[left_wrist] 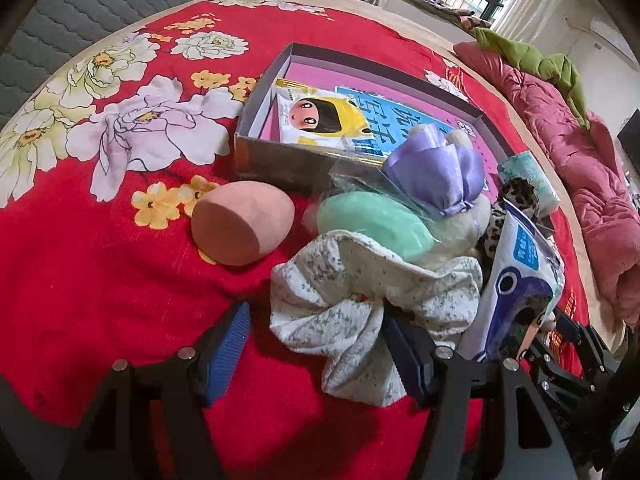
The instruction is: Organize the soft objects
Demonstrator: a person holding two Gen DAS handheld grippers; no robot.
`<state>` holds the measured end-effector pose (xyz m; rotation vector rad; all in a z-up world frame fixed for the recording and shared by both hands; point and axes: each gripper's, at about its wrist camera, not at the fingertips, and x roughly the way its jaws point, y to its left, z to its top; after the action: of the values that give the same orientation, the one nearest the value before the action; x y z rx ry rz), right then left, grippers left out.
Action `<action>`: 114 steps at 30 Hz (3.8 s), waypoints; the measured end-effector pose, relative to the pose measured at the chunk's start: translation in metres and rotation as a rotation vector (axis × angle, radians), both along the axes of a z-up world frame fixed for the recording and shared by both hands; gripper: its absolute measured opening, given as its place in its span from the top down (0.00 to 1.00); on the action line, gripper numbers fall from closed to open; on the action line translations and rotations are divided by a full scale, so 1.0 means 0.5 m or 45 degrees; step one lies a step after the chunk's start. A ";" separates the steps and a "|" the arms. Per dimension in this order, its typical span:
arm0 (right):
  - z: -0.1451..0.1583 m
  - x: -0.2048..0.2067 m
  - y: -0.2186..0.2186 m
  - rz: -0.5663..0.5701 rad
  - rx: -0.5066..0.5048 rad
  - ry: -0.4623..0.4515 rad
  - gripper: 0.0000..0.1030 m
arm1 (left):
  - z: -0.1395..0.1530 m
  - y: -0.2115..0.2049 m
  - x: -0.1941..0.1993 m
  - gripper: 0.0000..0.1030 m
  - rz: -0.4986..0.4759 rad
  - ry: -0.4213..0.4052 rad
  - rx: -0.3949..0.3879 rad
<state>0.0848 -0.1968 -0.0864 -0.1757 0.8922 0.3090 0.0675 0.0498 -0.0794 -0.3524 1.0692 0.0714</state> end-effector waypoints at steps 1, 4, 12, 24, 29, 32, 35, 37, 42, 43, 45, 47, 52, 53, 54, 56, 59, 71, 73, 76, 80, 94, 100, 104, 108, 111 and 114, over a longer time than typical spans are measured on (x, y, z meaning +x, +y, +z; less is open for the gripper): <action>-0.001 0.002 0.003 0.001 -0.004 -0.005 0.29 | -0.001 0.000 0.002 0.35 0.002 -0.002 0.004; -0.002 0.008 0.005 0.005 -0.015 -0.022 0.29 | 0.000 -0.002 0.005 0.44 0.005 -0.009 0.033; 0.006 0.002 0.009 0.043 -0.026 -0.043 0.55 | 0.001 0.017 -0.001 0.78 0.032 -0.021 0.041; 0.042 -0.013 -0.050 -0.057 0.038 -0.077 0.58 | 0.023 0.028 -0.030 0.87 0.020 -0.041 0.037; 0.062 -0.024 -0.059 -0.071 0.062 -0.106 0.58 | 0.046 0.030 -0.038 0.87 0.024 -0.089 0.044; 0.068 -0.030 -0.061 -0.070 0.065 -0.117 0.58 | 0.056 0.031 -0.041 0.87 0.026 -0.108 0.044; 0.076 -0.034 -0.060 -0.066 0.068 -0.132 0.58 | 0.066 0.030 -0.044 0.88 0.025 -0.124 0.042; 0.082 -0.039 -0.061 -0.068 0.074 -0.149 0.58 | 0.073 0.029 -0.046 0.88 0.021 -0.139 0.044; 0.094 -0.043 -0.064 -0.075 0.088 -0.170 0.58 | 0.095 0.025 -0.048 0.88 0.022 -0.178 0.058; 0.097 -0.043 -0.066 -0.076 0.089 -0.177 0.58 | 0.100 0.024 -0.049 0.88 0.023 -0.187 0.061; 0.104 -0.044 -0.067 -0.078 0.105 -0.189 0.58 | 0.110 0.023 -0.054 0.88 0.023 -0.208 0.069; 0.111 -0.048 -0.068 -0.082 0.109 -0.204 0.58 | 0.119 0.021 -0.056 0.88 0.021 -0.223 0.082; 0.125 -0.054 -0.065 -0.069 0.116 -0.230 0.58 | 0.132 0.020 -0.056 0.88 0.025 -0.233 0.088; 0.127 -0.055 -0.064 -0.067 0.118 -0.230 0.58 | 0.136 0.019 -0.056 0.88 0.023 -0.238 0.089; 0.128 -0.056 -0.063 -0.064 0.120 -0.229 0.58 | 0.140 0.017 -0.056 0.88 0.021 -0.240 0.087; 0.133 -0.057 -0.060 -0.060 0.122 -0.237 0.58 | 0.147 0.014 -0.057 0.88 0.015 -0.247 0.092; 0.141 -0.059 -0.057 -0.052 0.126 -0.247 0.58 | 0.159 0.010 -0.058 0.88 0.012 -0.265 0.096; 0.185 -0.054 -0.051 -0.045 0.154 -0.298 0.58 | 0.204 0.005 -0.041 0.88 0.001 -0.308 0.080; 0.190 -0.055 -0.049 -0.037 0.156 -0.309 0.58 | 0.212 0.006 -0.039 0.88 0.003 -0.321 0.079; 0.195 -0.056 -0.047 -0.032 0.158 -0.317 0.58 | 0.223 0.009 -0.032 0.88 0.009 -0.336 0.083; 0.203 -0.056 -0.044 -0.030 0.171 -0.327 0.58 | 0.231 0.017 -0.024 0.88 0.022 -0.343 0.078; 0.229 -0.043 -0.024 -0.011 0.198 -0.369 0.58 | 0.242 0.015 0.010 0.88 0.010 -0.332 0.094; 0.233 -0.030 -0.016 -0.011 0.204 -0.368 0.58 | 0.236 0.008 0.029 0.88 -0.011 -0.321 0.106; 0.233 -0.017 -0.013 -0.018 0.208 -0.362 0.58 | 0.236 0.013 0.047 0.88 -0.011 -0.318 0.110; 0.234 -0.004 -0.010 -0.021 0.210 -0.362 0.58 | 0.235 0.020 0.064 0.88 -0.014 -0.311 0.107; 0.238 0.006 -0.008 -0.025 0.215 -0.366 0.58 | 0.236 0.024 0.074 0.88 -0.016 -0.319 0.111; 0.242 0.018 -0.007 -0.032 0.226 -0.368 0.58 | 0.240 0.029 0.083 0.88 -0.012 -0.326 0.109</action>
<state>0.0938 -0.2004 0.0344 -0.0430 0.5770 0.3282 0.1088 0.0642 0.0405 -0.2707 0.8117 0.0619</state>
